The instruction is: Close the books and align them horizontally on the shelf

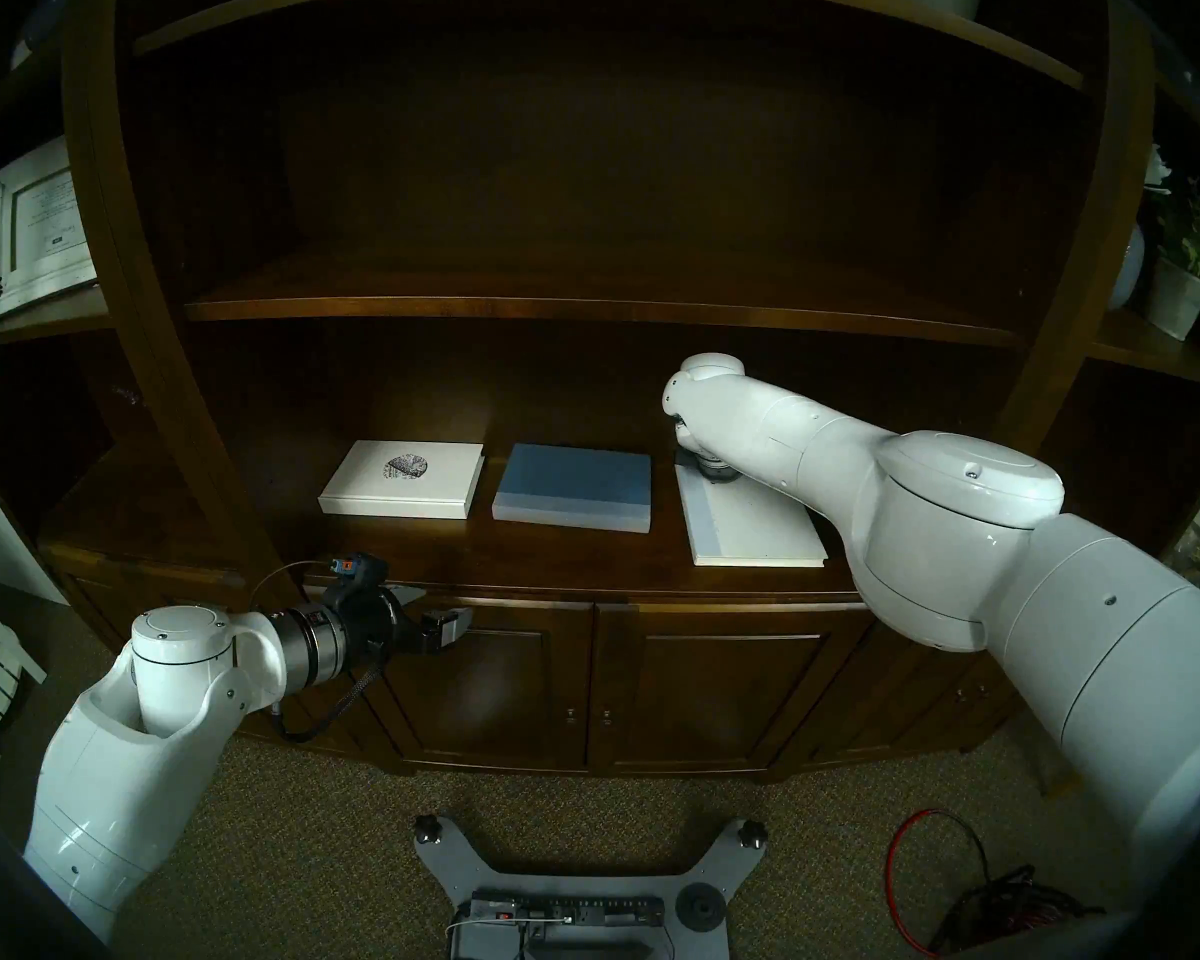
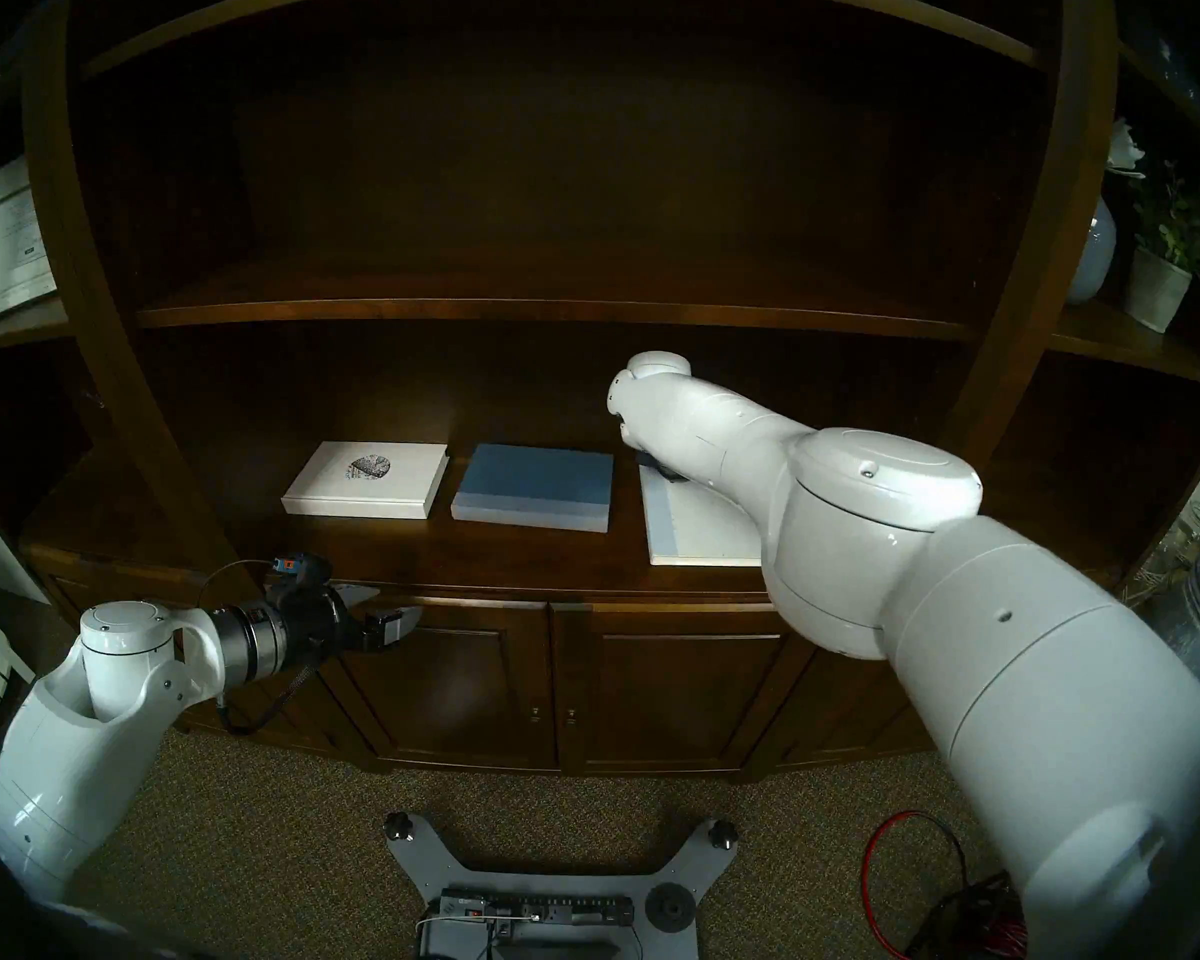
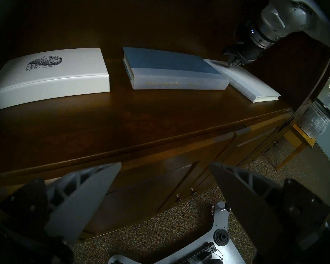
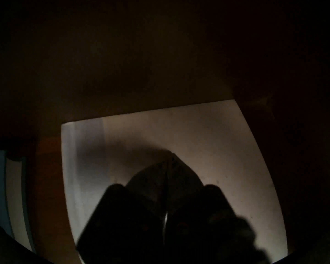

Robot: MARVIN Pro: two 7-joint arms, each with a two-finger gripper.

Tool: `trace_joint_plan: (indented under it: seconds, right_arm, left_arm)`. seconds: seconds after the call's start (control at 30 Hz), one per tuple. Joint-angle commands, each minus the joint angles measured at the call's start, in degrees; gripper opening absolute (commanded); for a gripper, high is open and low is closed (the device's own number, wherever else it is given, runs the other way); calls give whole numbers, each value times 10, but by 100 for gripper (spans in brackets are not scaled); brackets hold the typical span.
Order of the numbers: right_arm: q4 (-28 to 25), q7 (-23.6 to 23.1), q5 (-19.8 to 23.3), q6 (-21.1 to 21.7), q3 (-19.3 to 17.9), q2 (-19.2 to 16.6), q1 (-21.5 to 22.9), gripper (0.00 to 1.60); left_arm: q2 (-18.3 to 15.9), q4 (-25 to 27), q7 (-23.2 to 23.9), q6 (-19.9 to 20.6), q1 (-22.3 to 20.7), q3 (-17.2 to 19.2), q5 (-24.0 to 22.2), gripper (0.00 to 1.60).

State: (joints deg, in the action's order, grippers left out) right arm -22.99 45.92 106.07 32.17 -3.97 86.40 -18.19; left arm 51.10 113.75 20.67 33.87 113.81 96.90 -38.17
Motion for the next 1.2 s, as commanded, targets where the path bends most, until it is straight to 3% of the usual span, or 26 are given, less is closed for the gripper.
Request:
trace_joint_plan:
  seconds: [0.0, 0.9, 1.17]
  right_arm:
    - [-34, -28, 13, 17, -7, -6, -26, 0]
    - [-130, -38, 16, 36, -27, -55, -42, 0]
    - [-174, -44, 10, 32, -37, -82, -25, 0]
  left_arm:
    - [-1, 12, 1, -4, -11, 5, -1, 160]
    - [-1, 12, 1, -4, -11, 5, -1, 160]
    - [-2, 12, 1, -4, -11, 5, -1, 160]
